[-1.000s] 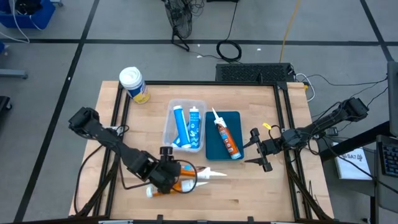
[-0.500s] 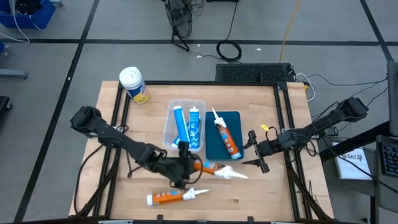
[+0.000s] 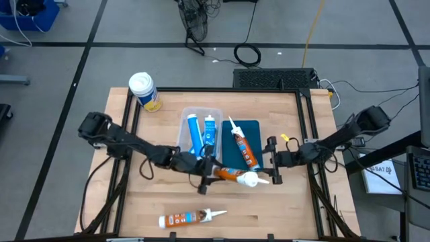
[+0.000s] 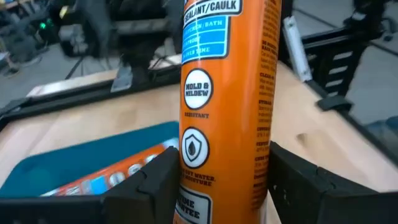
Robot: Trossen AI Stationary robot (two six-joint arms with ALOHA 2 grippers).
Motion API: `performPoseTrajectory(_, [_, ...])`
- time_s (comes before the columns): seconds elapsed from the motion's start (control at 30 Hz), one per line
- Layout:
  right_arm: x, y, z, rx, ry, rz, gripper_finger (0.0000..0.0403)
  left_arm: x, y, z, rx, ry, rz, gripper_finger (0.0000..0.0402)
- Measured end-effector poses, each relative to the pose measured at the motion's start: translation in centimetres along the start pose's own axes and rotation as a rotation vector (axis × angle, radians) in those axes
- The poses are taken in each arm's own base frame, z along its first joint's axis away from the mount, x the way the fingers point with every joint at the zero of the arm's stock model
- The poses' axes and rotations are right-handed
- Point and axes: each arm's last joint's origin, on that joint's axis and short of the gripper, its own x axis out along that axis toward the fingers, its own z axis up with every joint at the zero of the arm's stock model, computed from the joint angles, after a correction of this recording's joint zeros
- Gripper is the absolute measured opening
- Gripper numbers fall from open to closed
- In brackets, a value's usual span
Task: Pick & place silicon tubes, Sealant and Lysol wipes
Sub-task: Put the top orange sealant into the blue bin
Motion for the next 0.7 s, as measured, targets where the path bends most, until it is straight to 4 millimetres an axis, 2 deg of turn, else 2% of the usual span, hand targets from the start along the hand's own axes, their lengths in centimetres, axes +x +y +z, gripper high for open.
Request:
performPoseTrajectory(0.13, [0.8, 0.1, 0.4, -0.041, -0.051, -0.011, 0.0264, 0.2, 1.2, 0.0, 0.001, -0.012, -0.006, 0.0206])
performPoseTrajectory(0.4, [4.0, 0.8, 1.5, -0.041, -0.069, -0.008, 0.0333, 0.3, 2.4, -0.1, 0.007, -0.022, -0.033, 0.0206])
performPoseTrajectory(0.7, [6.8, 1.9, 2.3, -0.04, -0.11, 0.134, 0.0332, 0.4, 3.2, -0.1, 0.024, -0.026, -0.029, 0.0205])
